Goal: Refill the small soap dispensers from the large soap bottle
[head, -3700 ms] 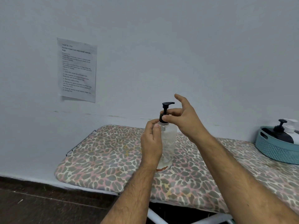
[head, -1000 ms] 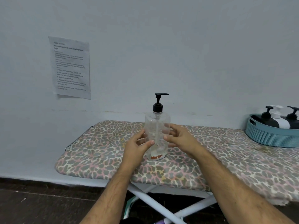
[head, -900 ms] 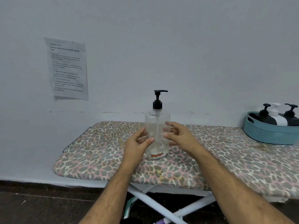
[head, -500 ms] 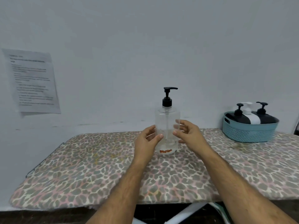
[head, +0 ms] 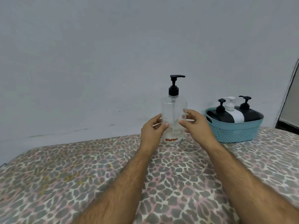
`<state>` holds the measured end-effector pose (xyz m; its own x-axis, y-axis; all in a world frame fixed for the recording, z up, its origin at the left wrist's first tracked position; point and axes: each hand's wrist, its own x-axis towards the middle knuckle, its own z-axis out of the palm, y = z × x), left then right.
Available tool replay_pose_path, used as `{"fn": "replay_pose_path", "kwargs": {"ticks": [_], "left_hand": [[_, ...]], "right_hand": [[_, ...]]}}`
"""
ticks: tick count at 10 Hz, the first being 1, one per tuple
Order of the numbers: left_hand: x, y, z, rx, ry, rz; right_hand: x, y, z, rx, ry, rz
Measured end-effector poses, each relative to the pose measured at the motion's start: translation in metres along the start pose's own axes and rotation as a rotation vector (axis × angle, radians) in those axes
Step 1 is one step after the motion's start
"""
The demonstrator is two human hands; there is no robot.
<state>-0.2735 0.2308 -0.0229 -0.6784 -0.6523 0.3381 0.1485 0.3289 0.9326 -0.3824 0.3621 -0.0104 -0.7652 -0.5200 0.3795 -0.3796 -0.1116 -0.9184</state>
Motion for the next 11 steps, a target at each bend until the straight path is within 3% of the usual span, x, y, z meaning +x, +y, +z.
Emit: {"fn": "replay_pose_path", "kwargs": {"ticks": [6,11], "left_hand": [[0.056,-0.044,0.037,0.008,-0.036,-0.057],[0.046,-0.035,0.032,0.114,-0.104,-0.111]], "right_hand": [[0.060,0.058,-0.011,-0.123,0.027,0.071],[0.053,0.053,-0.012,-0.221,0.000,0.149]]}}
